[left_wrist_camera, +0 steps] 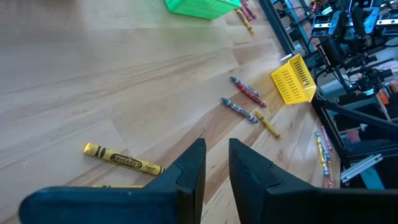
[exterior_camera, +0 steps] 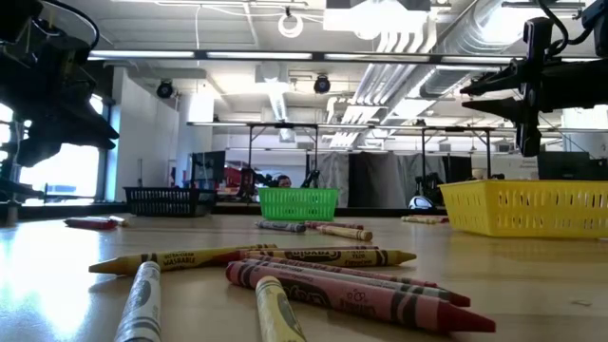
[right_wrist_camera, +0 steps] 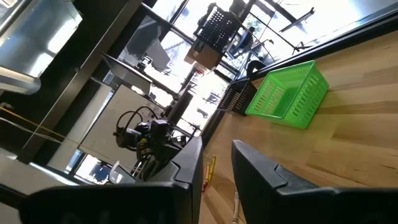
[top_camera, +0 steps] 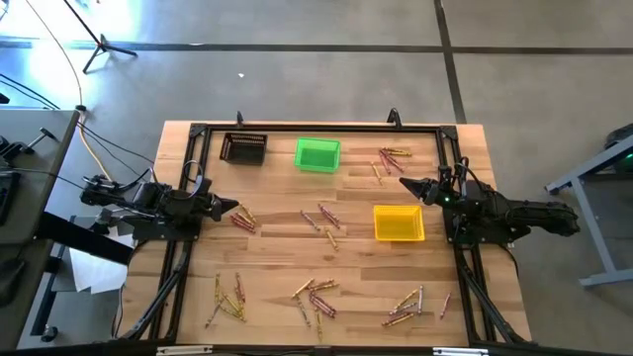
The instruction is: Sort crayons
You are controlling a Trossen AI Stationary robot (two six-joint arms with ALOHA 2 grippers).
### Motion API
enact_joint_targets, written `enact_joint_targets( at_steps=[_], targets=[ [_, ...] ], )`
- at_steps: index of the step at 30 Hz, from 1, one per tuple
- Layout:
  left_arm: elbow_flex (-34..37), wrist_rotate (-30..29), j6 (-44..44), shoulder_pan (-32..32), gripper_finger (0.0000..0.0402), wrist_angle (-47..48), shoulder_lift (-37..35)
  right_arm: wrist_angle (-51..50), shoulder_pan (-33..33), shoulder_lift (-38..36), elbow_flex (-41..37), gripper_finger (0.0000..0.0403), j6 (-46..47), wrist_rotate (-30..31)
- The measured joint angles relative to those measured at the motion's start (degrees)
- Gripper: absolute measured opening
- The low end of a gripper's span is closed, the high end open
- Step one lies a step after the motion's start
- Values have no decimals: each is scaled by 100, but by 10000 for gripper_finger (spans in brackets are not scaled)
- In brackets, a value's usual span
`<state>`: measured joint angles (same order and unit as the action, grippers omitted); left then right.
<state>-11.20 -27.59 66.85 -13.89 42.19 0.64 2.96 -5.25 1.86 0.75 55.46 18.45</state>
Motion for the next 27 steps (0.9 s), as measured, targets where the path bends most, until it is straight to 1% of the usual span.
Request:
enact_joint_targets(
  at_steps=[20,27],
  targets=[
    [-1,-101,0,-1,58,-2,-2,-2,0,0,0,71,0,-2],
    [0,48,0,-2,58,0,-2,0,0,1,-2,71,0,0]
  ],
)
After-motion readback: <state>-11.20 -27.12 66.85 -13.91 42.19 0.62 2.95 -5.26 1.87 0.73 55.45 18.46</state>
